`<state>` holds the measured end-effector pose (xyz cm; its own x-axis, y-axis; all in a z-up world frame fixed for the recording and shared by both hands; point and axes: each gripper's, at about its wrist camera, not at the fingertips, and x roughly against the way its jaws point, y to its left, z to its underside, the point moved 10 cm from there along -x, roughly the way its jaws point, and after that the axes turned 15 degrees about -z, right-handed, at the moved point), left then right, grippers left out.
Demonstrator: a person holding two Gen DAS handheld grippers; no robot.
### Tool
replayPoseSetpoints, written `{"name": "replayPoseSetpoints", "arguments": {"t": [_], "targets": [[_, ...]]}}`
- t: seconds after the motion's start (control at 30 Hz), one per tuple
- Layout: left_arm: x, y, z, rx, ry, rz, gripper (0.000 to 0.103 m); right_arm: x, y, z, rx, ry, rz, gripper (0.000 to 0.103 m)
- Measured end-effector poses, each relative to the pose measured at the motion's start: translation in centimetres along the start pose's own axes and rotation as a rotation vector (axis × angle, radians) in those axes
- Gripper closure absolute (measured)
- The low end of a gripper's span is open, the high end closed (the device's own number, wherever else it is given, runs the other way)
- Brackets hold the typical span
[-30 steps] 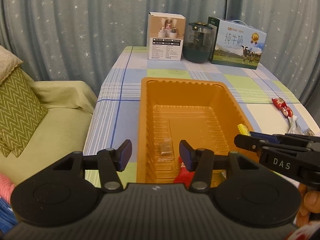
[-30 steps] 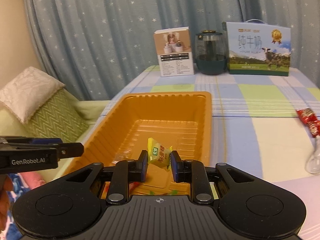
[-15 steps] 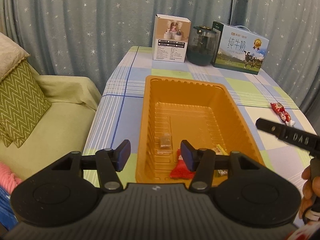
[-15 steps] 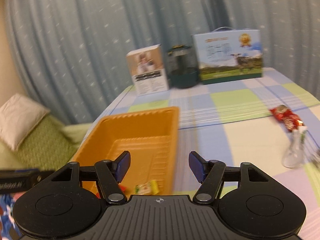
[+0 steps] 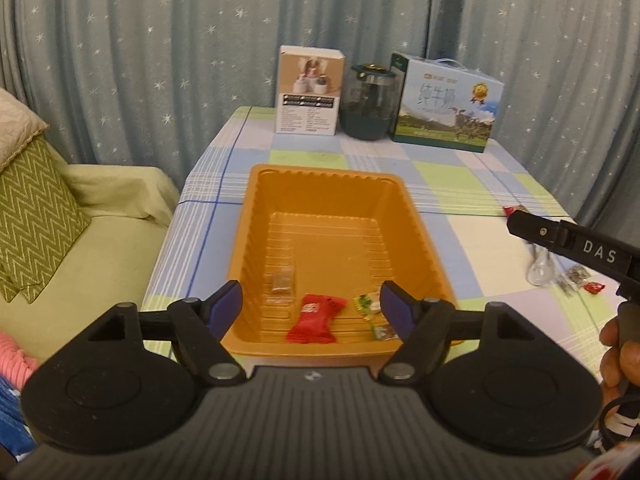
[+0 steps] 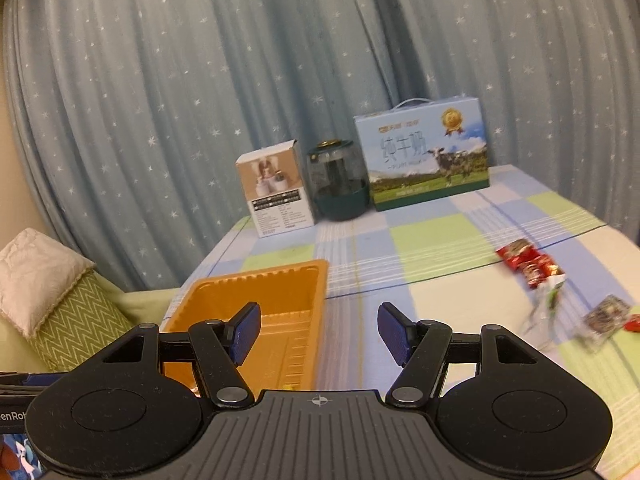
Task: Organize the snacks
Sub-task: 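Move both open tools back toward the remaining snacks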
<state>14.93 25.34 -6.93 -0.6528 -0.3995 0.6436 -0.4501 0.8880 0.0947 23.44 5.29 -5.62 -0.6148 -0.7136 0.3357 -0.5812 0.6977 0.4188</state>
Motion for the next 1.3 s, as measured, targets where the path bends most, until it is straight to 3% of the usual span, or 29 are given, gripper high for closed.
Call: {"name": "replayPoseSetpoints", "arguments": {"t": [0.33, 0.87, 1.07, 1.3], "targets": [[3.2, -5.5, -1.8, -0.008, -0.05, 0.096, 0.011, 7.9, -4.6, -2.8, -0.037, -0.014, 0.112, 0.031], [7.4, -16.0, -4.8, -0.074, -0.111, 0.268, 0.006, 22.2, -16.7, -2.3, -0.149, -0.045, 0.408, 0.03], [7.6, -20.0, -4.8, -0.116, -0.109, 0.317, 0.005, 24.6, -19.3, -2.0, -0.149, -0.05, 0.451, 0.03], [6.4, -23.8, -3.3, -0.154, -0.075, 0.354, 0.005, 24.1, -20.9, -1.0, -0.128, -0.016, 0.437, 0.03]]}}
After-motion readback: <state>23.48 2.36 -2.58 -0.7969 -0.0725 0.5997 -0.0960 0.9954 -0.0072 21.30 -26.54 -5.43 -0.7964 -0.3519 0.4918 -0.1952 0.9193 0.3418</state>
